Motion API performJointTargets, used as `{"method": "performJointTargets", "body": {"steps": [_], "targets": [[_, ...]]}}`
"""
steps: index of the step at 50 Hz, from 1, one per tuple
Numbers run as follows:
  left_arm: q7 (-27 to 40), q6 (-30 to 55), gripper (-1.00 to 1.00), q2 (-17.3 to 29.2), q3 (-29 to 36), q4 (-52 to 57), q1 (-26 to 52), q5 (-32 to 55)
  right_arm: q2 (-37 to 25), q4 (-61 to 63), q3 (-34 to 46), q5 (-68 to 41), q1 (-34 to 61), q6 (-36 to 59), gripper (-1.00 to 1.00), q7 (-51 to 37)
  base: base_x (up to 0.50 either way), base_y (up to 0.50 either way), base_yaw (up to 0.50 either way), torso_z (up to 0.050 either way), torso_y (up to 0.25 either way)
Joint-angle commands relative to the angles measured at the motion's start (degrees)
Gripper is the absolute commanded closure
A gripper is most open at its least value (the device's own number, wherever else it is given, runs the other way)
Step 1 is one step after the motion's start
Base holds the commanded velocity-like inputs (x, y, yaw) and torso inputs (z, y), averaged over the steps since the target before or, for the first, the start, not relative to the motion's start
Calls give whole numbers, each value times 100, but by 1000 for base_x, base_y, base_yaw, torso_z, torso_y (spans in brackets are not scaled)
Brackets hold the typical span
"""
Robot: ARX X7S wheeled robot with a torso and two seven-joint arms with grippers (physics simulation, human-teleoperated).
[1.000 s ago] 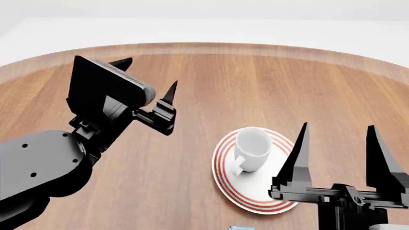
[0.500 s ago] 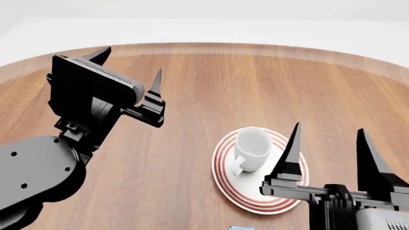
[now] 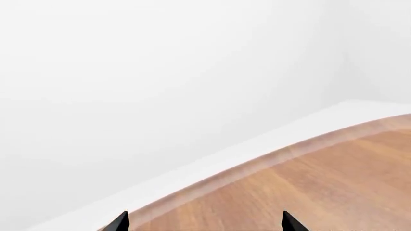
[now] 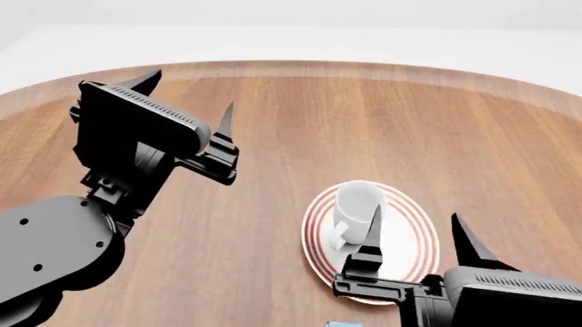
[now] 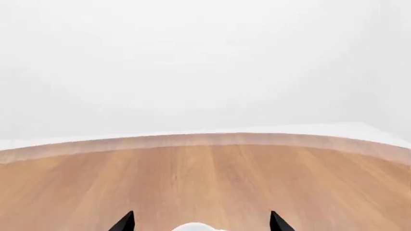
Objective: Pick up the white mug and put it on the plate, and put the chocolate pudding to the right of the plate.
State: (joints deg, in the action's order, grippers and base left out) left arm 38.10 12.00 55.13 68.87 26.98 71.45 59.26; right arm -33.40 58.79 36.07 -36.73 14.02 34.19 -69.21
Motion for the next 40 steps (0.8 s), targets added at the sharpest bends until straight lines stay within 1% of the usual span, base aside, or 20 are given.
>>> {"method": "performJointTargets", "body": {"steps": [1,2,3,7,10,13,15,18,30,40], "targets": [[-6,59,-100,-30,-3,18,19,34,-430,61,772,-2285,1089,649,-100,-1780,0,0,0,0,0],[-7,59,-100,-32,-1,18,17,26,-417,46,770,-2567,1155,694,-100,-1845,0,0,0,0,0],[-5,58,-100,-36,1,14,10,22,-368,78,837,-2915,1363,948,-100,-2005,0,0,0,0,0],[9,66,-100,-32,1,32,-3,35,-163,116,555,-3177,1299,1304,-100,-2070,0,0,0,0,0],[10,61,-100,-28,5,31,-26,44,164,100,-133,-3765,1048,1909,-100,-2072,0,0,0,0,0],[12,55,-100,-30,5,28,-44,52,418,83,-470,-4125,915,2139,-100,-2067,0,0,0,0,0],[-2,43,-100,-29,-2,18,-53,74,441,-77,-581,-4441,740,1883,-100,-1933,0,0,0,0,0],[-2,35,-100,-18,-13,14,-60,91,471,-172,-636,-4465,521,1675,-100,-1639,0,0,0,0,0],[-8,56,-100,-36,-54,-36,-41,171,602,-195,-673,-4832,334,1338,-100,-1398,0,0,0,0,0],[-5,70,-100,-42,-42,-41,-75,159,691,-203,-649,-5052,208,1158,-100,-1417,0,0,0,0,0]]}}
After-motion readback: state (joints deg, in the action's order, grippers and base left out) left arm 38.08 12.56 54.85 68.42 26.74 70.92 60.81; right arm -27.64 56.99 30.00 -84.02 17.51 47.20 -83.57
